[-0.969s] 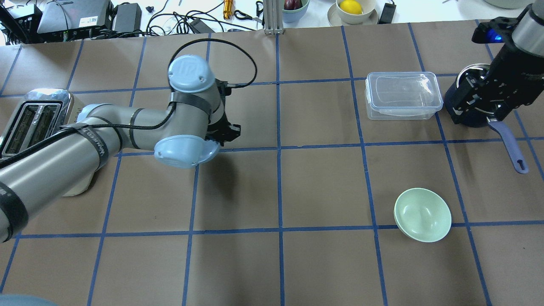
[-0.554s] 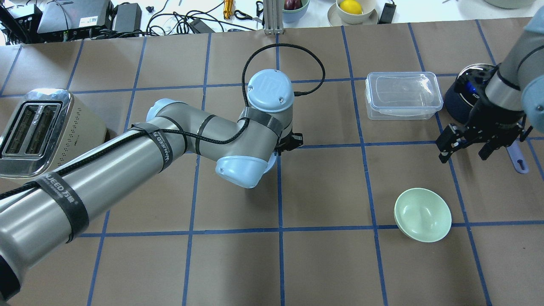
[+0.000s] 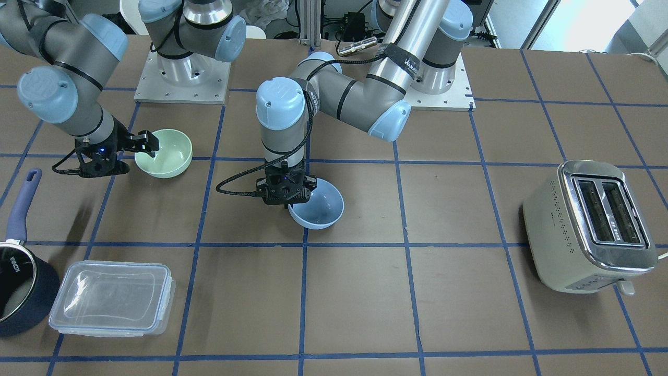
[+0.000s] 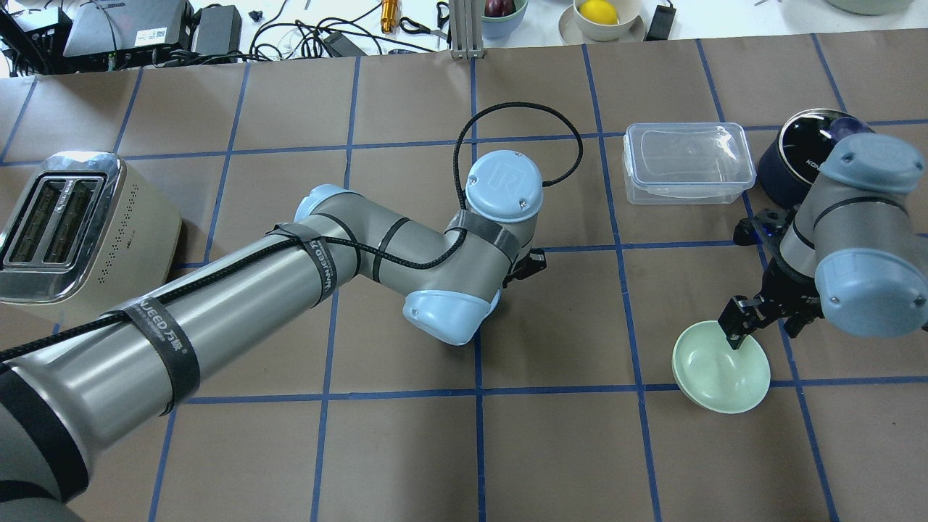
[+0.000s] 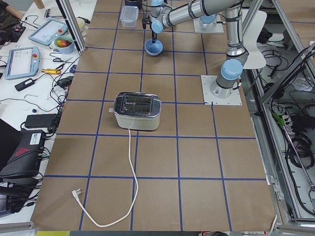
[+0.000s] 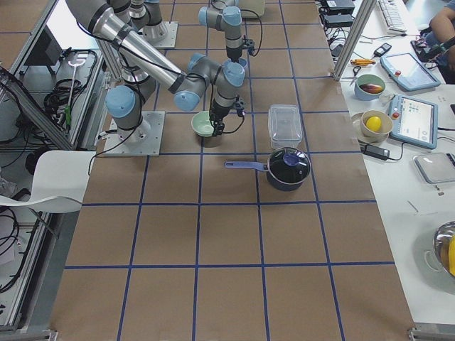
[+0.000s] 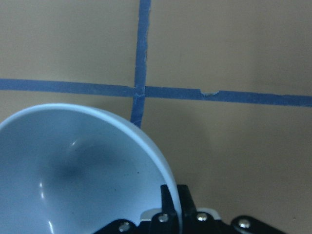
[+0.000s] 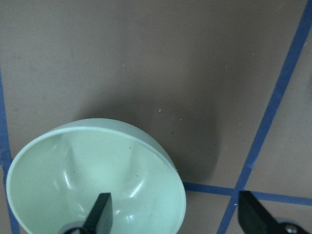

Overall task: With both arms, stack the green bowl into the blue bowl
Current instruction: 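Place blue bowl at center with left gripper while right grasps green bowl, then lift green bowl with right gripper toward blue bowl while left arm withdraws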

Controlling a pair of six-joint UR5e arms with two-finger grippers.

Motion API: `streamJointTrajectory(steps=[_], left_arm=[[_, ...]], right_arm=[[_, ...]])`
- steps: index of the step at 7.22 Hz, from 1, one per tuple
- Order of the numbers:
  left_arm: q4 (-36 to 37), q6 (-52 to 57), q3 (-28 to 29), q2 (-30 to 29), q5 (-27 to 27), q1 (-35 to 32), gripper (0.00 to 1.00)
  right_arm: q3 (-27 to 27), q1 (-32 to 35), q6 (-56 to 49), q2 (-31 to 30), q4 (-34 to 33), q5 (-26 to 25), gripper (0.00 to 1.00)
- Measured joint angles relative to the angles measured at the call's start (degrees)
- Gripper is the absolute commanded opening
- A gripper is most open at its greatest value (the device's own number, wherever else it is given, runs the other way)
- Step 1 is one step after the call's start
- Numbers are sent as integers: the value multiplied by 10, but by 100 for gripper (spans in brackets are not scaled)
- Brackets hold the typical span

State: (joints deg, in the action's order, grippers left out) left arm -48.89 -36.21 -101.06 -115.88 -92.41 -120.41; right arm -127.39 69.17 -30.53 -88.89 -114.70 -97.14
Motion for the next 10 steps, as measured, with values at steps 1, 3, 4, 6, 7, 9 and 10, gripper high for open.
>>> streamJointTrajectory(steps=[1,3,4,6,7,9,10], left_arm=[[0,-8,2,5,0,0,97],[-17,20,19,37,-3,33,98],[-55,72,28,62,-3,67,98],[-150,219,36,131,-5,158,99],[-188,281,39,169,-5,201,99],[-276,361,51,241,-2,268,100],[-310,373,55,272,-2,281,100]], right_arm=[[-18,0,-9,1,-23,-2,23],[-29,0,-14,1,-41,-17,0],[-30,0,-14,1,-43,-21,0],[-27,0,-12,0,-42,-22,0],[-19,1,-2,0,-40,-18,0],[36,7,50,7,-9,26,0],[72,15,79,20,14,57,0]])
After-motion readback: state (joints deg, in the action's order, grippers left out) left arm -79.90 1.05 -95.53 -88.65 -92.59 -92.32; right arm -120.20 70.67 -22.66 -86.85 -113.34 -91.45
